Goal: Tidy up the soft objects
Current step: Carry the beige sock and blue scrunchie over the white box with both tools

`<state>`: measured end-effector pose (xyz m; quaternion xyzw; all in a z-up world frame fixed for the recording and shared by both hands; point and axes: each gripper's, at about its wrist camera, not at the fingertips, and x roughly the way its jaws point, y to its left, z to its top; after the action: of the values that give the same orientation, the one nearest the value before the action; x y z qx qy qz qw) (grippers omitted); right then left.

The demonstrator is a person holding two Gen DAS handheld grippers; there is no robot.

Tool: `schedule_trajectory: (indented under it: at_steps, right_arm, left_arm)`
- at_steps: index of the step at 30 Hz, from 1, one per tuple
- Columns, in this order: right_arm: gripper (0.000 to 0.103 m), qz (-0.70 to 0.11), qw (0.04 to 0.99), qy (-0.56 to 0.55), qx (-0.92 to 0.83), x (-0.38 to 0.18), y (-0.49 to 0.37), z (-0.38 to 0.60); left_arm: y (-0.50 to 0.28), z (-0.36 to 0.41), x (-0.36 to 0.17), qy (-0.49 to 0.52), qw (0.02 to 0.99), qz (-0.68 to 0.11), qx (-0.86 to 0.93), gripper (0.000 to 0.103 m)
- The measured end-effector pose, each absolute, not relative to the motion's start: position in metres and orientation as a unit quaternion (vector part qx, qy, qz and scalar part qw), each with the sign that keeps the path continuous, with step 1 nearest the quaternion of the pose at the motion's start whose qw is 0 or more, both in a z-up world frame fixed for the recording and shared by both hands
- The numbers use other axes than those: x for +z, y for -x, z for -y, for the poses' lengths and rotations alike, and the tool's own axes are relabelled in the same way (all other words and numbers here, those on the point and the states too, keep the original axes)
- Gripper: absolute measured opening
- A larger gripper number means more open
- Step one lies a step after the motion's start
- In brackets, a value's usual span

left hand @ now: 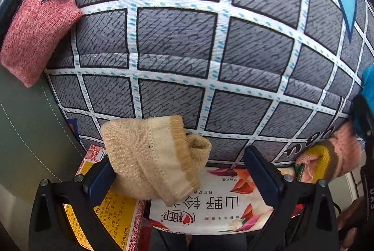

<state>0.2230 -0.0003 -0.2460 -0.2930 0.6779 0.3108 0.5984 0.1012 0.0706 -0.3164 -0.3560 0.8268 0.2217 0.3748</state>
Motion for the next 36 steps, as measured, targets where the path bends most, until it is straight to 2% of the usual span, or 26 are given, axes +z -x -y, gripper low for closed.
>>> schedule_trajectory:
  at_steps: [1, 3, 5, 7, 10, 19, 27, 36]
  right_arm:
    - [0.076, -0.680, 0.600, 0.286, 0.310, -0.245, -0.225, 0.003]
    - [0.064, -0.683, 0.607, 0.271, 0.303, -0.242, -0.232, 0.009]
    - [0.035, -0.690, 0.608, 0.243, 0.308, -0.237, -0.241, 0.016]
    - [0.031, -0.696, 0.608, 0.230, 0.306, -0.235, -0.245, 0.020]
    - [0.027, -0.693, 0.619, 0.207, 0.307, -0.225, -0.254, 0.033]
    - [0.026, -0.694, 0.637, 0.140, 0.305, -0.183, -0.261, 0.069]
    - [0.026, -0.690, 0.643, 0.109, 0.313, -0.149, -0.251, 0.096]
    - [0.026, -0.697, 0.639, 0.098, 0.310, -0.131, -0.213, 0.107]
  left_arm:
    - [-0.102, -0.073, -0.314, 0.357, 0.379, -0.825, 0.221, 0.097]
    - [-0.101, -0.072, -0.304, 0.352, 0.367, -0.835, 0.210, 0.090]
    - [-0.100, -0.071, -0.298, 0.347, 0.379, -0.831, 0.213, 0.077]
    - [-0.096, -0.071, -0.290, 0.344, 0.400, -0.822, 0.216, 0.051]
    - [-0.094, -0.067, -0.272, 0.343, 0.449, -0.798, 0.210, 0.035]
    - [-0.115, -0.032, -0.202, 0.254, 0.607, -0.729, 0.186, 0.033]
    - [-0.110, -0.005, -0.144, 0.209, 0.658, -0.706, 0.155, 0.033]
    - [-0.096, 0.002, -0.128, 0.180, 0.690, -0.692, 0.114, 0.033]
